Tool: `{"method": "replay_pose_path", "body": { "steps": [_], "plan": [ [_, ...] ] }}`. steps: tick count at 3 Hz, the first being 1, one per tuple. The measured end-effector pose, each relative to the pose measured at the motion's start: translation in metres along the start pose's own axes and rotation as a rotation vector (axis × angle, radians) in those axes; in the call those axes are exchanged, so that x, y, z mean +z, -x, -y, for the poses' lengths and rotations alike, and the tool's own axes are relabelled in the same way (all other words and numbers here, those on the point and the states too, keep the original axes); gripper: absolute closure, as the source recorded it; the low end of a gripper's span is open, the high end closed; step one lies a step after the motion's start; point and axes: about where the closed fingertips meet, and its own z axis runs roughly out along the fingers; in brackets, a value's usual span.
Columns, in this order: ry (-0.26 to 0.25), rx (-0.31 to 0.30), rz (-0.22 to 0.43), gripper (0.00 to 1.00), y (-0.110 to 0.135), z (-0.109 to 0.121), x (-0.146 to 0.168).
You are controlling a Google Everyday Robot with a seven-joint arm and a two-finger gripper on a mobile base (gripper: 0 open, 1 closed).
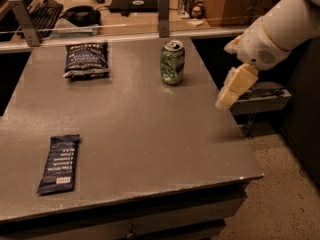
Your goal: Move green can near rxbar blueberry
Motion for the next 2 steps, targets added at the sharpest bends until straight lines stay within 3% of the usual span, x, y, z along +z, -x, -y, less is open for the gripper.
{"method": "replay_pose_path", "body": {
  "steps": [2],
  "plan": [
    [0.035,0.036,0.301,0.00,0.049,0.048,0.063]
  ]
}}
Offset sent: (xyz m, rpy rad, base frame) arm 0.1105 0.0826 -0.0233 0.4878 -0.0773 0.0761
